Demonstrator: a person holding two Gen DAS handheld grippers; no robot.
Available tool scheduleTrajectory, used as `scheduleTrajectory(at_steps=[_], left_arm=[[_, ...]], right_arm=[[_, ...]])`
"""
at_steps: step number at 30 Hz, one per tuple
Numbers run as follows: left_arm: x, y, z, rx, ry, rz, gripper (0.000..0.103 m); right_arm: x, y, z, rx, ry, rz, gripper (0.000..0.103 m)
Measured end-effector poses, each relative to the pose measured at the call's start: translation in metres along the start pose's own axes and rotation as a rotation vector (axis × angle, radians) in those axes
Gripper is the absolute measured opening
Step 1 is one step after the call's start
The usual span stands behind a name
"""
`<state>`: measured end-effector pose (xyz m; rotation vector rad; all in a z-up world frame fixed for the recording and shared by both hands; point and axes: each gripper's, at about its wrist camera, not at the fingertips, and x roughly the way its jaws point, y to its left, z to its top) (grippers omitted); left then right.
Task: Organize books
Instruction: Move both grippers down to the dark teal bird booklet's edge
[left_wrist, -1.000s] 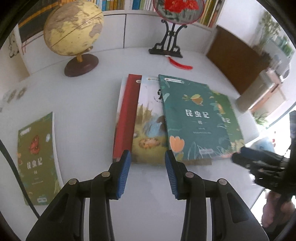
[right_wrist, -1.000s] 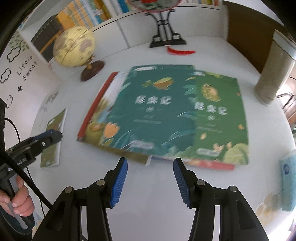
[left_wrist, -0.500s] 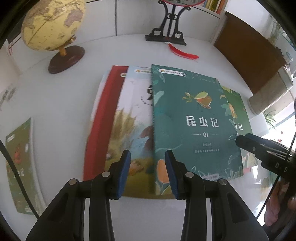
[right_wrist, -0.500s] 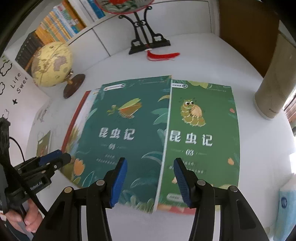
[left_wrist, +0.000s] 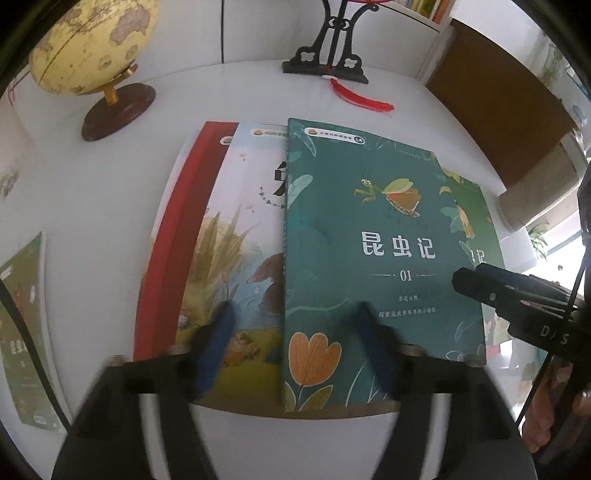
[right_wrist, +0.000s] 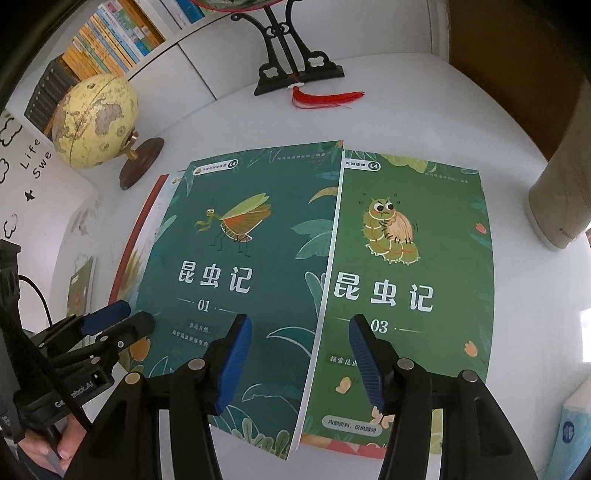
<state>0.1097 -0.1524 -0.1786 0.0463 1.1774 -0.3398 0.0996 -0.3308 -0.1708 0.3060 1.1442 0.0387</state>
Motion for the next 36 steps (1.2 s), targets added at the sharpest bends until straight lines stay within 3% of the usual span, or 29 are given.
scheduleTrajectory(at_steps=[12,15,19,24,28,33,36], left_arm=[[0.0,-0.004,-0.004,-0.006,-0.043,-0.08,0.069],[-0.001,-0.011,-0.007,0.017,-0.043,-0.095,0.062],[-0.008,-0.007,-0.021,0.001,-0.042,-0.104,0.062],[-0.023,0.002,-0.054,-0.021,-0.007,-0.178,0.062],[-0.031,0.003,-0.077,-0.006,0.021,-0.197,0.062],[-0.034,0.02,-0.087,-0.091,0.036,-0.238,0.062],[-0.034,0.028,-0.089,-0.125,0.031,-0.241,0.062]], right_arm=[[0.012,-0.008,0.006,0.038,0.015,0.022,0.054],[0.013,0.007,0.005,-0.012,0.008,0.064,0.056],[0.009,0.032,-0.004,-0.134,-0.026,-0.037,0.056],[-0.004,0.042,-0.023,-0.175,-0.021,-0.025,0.056],[-0.013,0.044,-0.042,-0.16,0.015,0.002,0.057],[-0.019,0.022,-0.065,-0.048,0.095,0.124,0.057],[-0.024,0.01,-0.074,-0.003,0.116,0.154,0.058]])
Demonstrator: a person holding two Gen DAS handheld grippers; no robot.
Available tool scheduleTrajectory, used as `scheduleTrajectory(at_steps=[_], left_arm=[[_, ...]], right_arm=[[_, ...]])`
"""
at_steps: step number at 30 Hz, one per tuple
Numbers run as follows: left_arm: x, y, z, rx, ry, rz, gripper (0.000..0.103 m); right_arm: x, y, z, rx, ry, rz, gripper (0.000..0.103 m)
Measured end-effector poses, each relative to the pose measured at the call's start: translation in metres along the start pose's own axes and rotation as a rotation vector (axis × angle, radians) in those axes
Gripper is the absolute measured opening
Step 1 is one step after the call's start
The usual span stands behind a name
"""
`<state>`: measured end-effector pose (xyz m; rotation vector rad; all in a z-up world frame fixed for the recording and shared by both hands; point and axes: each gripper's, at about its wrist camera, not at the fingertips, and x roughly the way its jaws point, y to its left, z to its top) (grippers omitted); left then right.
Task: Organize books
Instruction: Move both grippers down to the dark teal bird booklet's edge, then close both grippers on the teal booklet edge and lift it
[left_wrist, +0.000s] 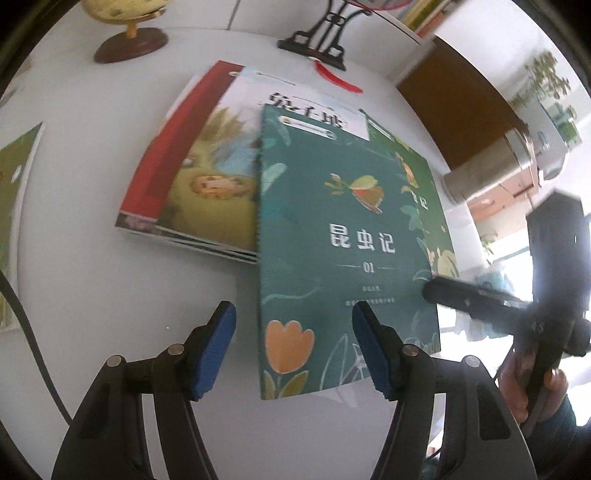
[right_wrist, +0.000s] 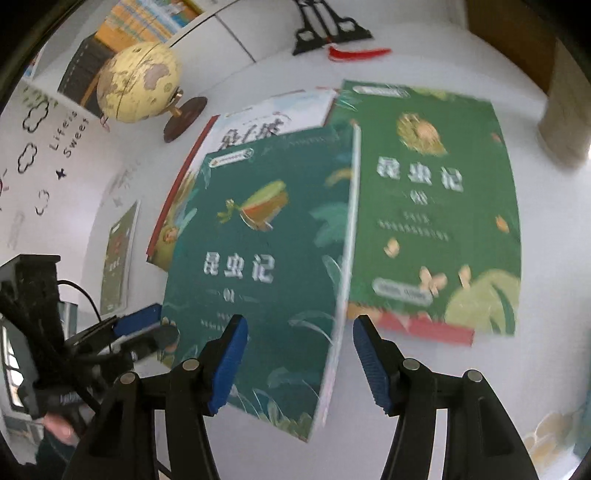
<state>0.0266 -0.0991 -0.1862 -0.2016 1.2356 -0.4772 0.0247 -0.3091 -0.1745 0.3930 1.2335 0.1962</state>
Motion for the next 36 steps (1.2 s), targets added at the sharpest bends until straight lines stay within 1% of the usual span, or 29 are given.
scheduleTrajectory(at_steps=[5,10,14,16,18,20,21,23,24,25,27,32,34,36], left_arm=[[0.008,0.002,-0.001,-0.031,0.016,-0.021,0.062],[0.018,0.0,-0.002,-0.046,0.038,-0.037,0.062],[0.027,-0.002,-0.002,-0.056,0.053,-0.055,0.062],[0.03,-0.003,-0.003,-0.066,0.059,-0.067,0.057],[0.027,-0.006,-0.005,-0.058,0.04,-0.048,0.052],[0.02,-0.007,-0.006,-0.044,0.022,-0.034,0.037],[0.017,-0.007,-0.007,-0.037,0.014,-0.029,0.034],[0.008,-0.009,-0.007,-0.021,-0.01,-0.007,0.022],[0.003,-0.012,-0.007,-0.009,-0.026,0.005,0.02],[0.0,-0.014,-0.006,0.002,-0.034,0.01,0.018],[-0.006,-0.024,-0.007,0.048,-0.058,0.035,0.016],[-0.011,-0.048,-0.011,0.165,-0.091,0.099,0.016],[-0.015,-0.049,-0.013,0.178,-0.101,0.104,0.016],[-0.02,-0.047,-0.012,0.173,-0.11,0.09,0.016]], right_arm=[[0.001,-0.003,-0.009,0.013,0.013,0.041,0.058],[0.014,-0.003,-0.009,0.011,0.028,0.08,0.058],[0.024,-0.008,-0.009,0.039,0.041,0.126,0.058],[0.029,-0.011,-0.01,0.061,0.049,0.172,0.059],[0.028,-0.012,-0.011,0.066,0.038,0.189,0.061],[0.023,-0.013,-0.013,0.056,0.026,0.187,0.06],[0.018,-0.012,-0.014,0.045,0.01,0.18,0.058],[0.006,-0.008,-0.016,0.009,-0.022,0.157,0.05],[0.001,-0.005,-0.017,-0.014,-0.037,0.143,0.041],[-0.004,-0.001,-0.017,-0.037,-0.048,0.134,0.035],[-0.014,0.004,-0.018,-0.07,-0.071,0.128,0.032],[-0.022,0.026,-0.022,-0.157,-0.104,0.094,0.032],[-0.026,0.035,-0.023,-0.188,-0.119,0.081,0.032],[-0.029,0.044,-0.025,-0.227,-0.134,0.05,0.032]])
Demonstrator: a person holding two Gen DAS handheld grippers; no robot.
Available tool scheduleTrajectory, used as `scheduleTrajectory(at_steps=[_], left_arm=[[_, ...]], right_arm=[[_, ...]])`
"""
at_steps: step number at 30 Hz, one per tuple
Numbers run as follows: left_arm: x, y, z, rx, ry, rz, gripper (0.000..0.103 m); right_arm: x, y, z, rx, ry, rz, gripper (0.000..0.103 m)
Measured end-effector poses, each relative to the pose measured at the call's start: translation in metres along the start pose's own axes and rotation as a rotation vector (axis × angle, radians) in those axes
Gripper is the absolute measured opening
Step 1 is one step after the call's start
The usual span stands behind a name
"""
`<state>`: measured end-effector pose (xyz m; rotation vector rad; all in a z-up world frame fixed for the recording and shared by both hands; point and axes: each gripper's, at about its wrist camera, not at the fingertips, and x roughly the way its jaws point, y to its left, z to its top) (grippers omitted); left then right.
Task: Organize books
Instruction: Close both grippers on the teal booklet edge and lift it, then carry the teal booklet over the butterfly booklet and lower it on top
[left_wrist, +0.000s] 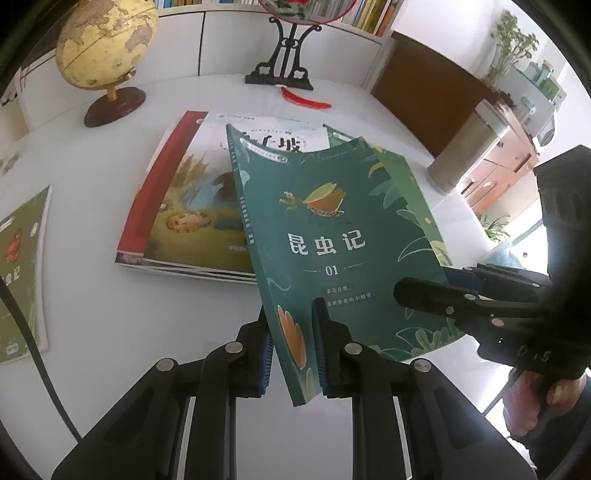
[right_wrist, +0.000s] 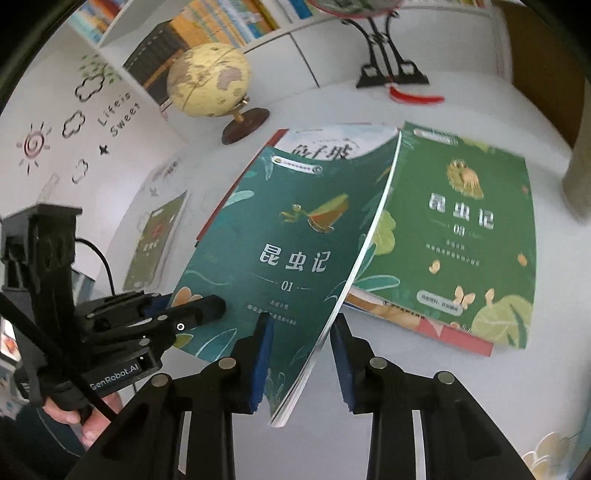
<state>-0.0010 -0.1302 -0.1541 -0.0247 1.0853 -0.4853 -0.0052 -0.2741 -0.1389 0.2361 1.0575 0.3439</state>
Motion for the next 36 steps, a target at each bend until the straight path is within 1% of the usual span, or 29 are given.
scheduleTrajectory(at_steps=[2,5,9,13,16,19,23,29,34,36], left_arm=[[-0.007,0.003,0.0,-0.004,-0.01,-0.003,0.016],[-0.017,0.006,0.002,0.009,-0.031,0.016,0.016],[-0.029,0.014,0.004,0.012,-0.042,0.016,0.016],[-0.048,0.024,0.004,0.021,-0.073,0.032,0.016],[-0.063,0.036,0.002,0.01,-0.091,0.042,0.016],[-0.078,0.055,0.001,-0.014,-0.111,0.052,0.016],[-0.104,0.084,-0.001,-0.046,-0.145,0.073,0.016],[-0.144,0.135,-0.002,-0.09,-0.213,0.126,0.016],[-0.166,0.183,-0.003,-0.122,-0.255,0.177,0.016],[-0.174,0.204,-0.003,-0.136,-0.271,0.196,0.016]], right_arm=[[-0.002,0.007,0.001,-0.03,-0.009,-0.02,0.032],[-0.009,0.02,0.003,-0.085,-0.029,-0.038,0.032],[-0.008,0.041,0.006,-0.173,-0.024,-0.06,0.032],[-0.01,0.062,0.009,-0.216,-0.036,-0.044,0.032],[-0.011,0.083,0.016,-0.25,-0.052,-0.033,0.032],[-0.008,0.105,0.021,-0.293,-0.061,-0.032,0.032],[-0.002,0.135,0.029,-0.327,-0.071,-0.006,0.032],[0.008,0.198,0.043,-0.399,-0.105,0.033,0.032],[0.03,0.253,0.056,-0.459,-0.127,0.067,0.032],[0.04,0.268,0.06,-0.475,-0.126,0.076,0.032]])
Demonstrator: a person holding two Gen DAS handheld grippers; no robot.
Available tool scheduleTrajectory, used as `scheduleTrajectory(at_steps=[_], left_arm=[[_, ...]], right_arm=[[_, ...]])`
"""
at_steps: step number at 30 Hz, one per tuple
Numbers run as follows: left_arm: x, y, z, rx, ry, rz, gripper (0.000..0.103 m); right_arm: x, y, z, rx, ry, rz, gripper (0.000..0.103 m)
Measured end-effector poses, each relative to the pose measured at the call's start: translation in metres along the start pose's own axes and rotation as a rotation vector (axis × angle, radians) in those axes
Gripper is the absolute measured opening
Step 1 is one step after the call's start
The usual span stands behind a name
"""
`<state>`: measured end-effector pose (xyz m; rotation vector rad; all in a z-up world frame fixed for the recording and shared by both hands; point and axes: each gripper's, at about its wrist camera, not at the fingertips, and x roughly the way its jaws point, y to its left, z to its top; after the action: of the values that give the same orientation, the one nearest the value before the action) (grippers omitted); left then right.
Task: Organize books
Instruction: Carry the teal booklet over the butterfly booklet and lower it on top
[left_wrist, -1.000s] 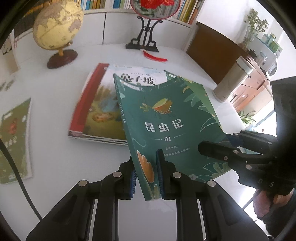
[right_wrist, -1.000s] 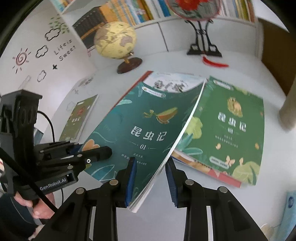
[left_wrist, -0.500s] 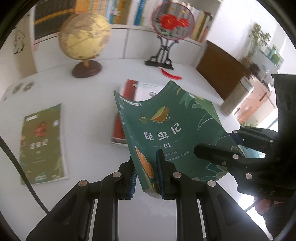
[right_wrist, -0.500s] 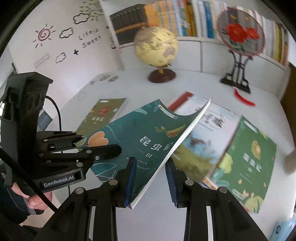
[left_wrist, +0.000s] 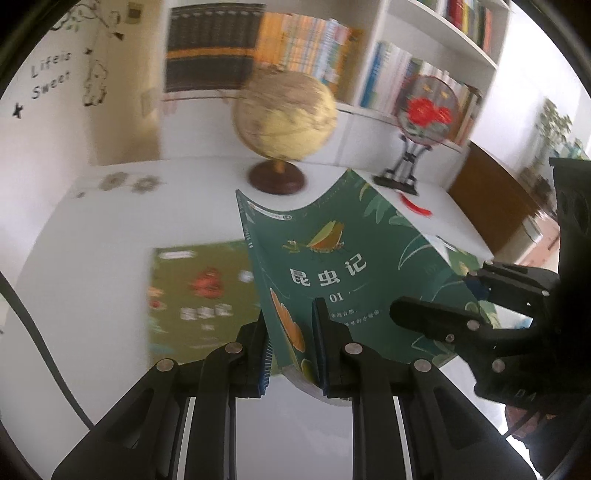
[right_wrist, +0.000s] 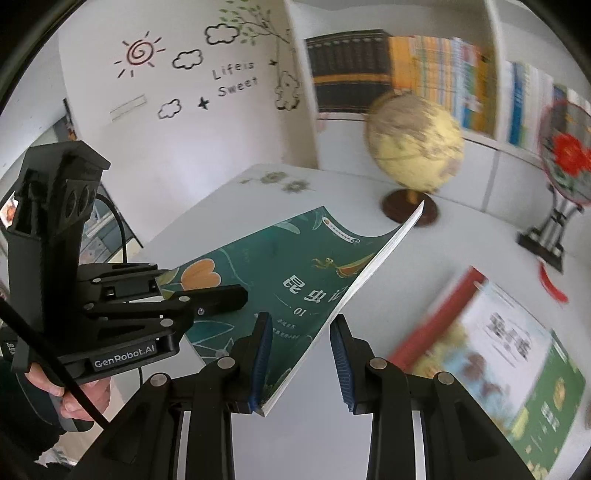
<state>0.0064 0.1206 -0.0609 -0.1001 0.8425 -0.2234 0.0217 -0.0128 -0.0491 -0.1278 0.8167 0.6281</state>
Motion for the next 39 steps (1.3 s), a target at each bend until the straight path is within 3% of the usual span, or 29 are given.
scheduleTrajectory(at_steps=[6,15,29,39], left_arm=[[0.008,0.053,0.007,-0.048,-0.021,0.034,0.016],[0.045,0.096,0.002,-0.083,0.037,0.051,0.016],[0.081,0.118,-0.021,-0.131,0.119,0.018,0.018],[0.088,0.127,-0.038,-0.173,0.169,0.001,0.018]], right_arm=[[0.051,0.026,0.021,-0.009,0.031,0.036,0.031],[0.122,0.033,0.036,0.021,0.098,0.057,0.031],[0.17,0.022,0.03,0.052,0.173,0.01,0.031],[0.187,0.015,0.01,0.111,0.239,0.043,0.031]])
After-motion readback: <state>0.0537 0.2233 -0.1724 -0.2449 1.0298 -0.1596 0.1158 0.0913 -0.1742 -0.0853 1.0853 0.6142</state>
